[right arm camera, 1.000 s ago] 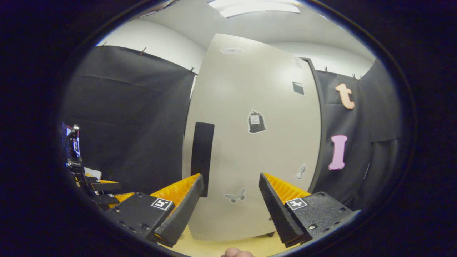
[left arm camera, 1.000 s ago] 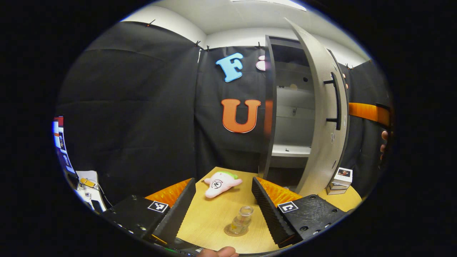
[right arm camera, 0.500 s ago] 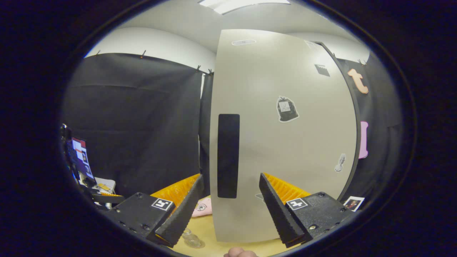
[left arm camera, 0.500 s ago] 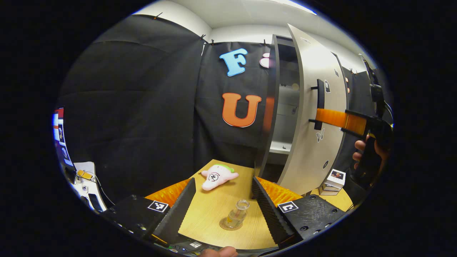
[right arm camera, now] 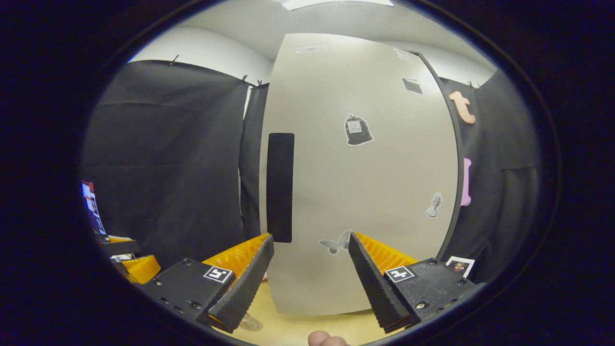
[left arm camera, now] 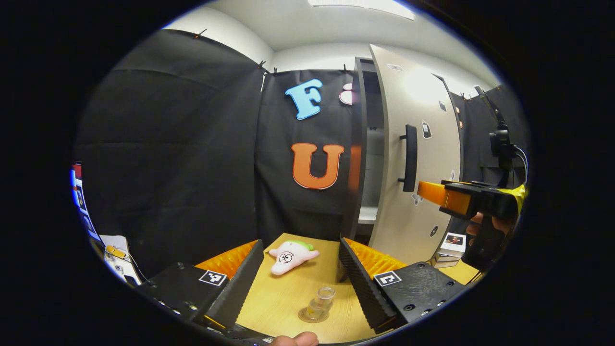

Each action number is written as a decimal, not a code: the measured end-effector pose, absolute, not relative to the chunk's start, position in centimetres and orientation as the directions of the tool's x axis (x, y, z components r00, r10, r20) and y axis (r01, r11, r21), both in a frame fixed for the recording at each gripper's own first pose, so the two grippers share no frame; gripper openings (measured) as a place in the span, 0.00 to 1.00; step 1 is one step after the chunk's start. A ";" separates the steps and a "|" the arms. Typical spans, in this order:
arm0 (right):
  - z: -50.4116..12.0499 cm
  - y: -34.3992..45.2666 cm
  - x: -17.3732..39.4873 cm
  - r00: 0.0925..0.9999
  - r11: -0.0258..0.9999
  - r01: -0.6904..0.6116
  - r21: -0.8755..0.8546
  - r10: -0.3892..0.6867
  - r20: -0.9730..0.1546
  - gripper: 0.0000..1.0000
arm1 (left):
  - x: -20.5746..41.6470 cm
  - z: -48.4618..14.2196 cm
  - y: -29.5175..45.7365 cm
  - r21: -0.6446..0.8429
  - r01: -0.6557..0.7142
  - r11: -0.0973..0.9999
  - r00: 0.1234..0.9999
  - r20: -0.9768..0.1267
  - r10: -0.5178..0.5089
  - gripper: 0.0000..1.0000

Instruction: Open the cabinet door with the right hand, grasp the bottle in the cabinet with the left hand and place it on the coaster, then close the cabinet door with the right hand.

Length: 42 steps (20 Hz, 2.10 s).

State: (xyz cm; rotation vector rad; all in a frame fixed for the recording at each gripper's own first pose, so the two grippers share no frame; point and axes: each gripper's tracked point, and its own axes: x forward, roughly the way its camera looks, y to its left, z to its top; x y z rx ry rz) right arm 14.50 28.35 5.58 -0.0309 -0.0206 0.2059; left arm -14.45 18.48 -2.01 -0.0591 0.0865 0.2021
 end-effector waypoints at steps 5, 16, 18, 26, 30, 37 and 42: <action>5.0 28.1 12.2 0.986 0.985 -0.162 -0.051 0.164 0.038 0.99 | -15.0 -0.9 18.2 -0.015 -0.176 0.984 0.984 -0.027 0.176 0.95; 2.2 23.7 8.9 1.000 1.000 0.010 -0.024 -0.011 -0.013 1.00 | -13.8 -0.6 15.5 -0.034 -0.063 0.997 0.998 -0.014 0.062 0.95; 2.0 23.1 8.6 0.999 0.999 0.032 -0.023 -0.032 -0.007 0.99 | -13.4 -0.6 15.5 -0.040 -0.058 0.998 0.998 -0.019 0.058 0.95; 2.6 21.1 9.2 0.998 0.998 0.064 -0.007 -0.064 0.012 1.00 | -10.1 1.3 14.0 -0.066 -0.062 0.996 0.998 0.015 0.063 0.95; 2.7 17.7 9.3 0.992 0.993 0.121 0.007 -0.121 0.024 1.00 | -8.2 1.7 12.0 -0.079 -0.055 0.995 0.998 0.022 0.057 0.95; 3.9 11.8 10.8 0.982 0.981 0.187 0.055 -0.188 0.012 1.00 | -6.9 3.5 6.7 -0.055 -0.025 0.998 0.998 0.059 0.028 0.95; 5.0 10.3 11.5 0.984 0.984 0.169 0.056 -0.171 0.044 1.00 | -6.1 3.9 4.7 -0.053 -0.032 0.998 0.997 0.062 0.035 0.95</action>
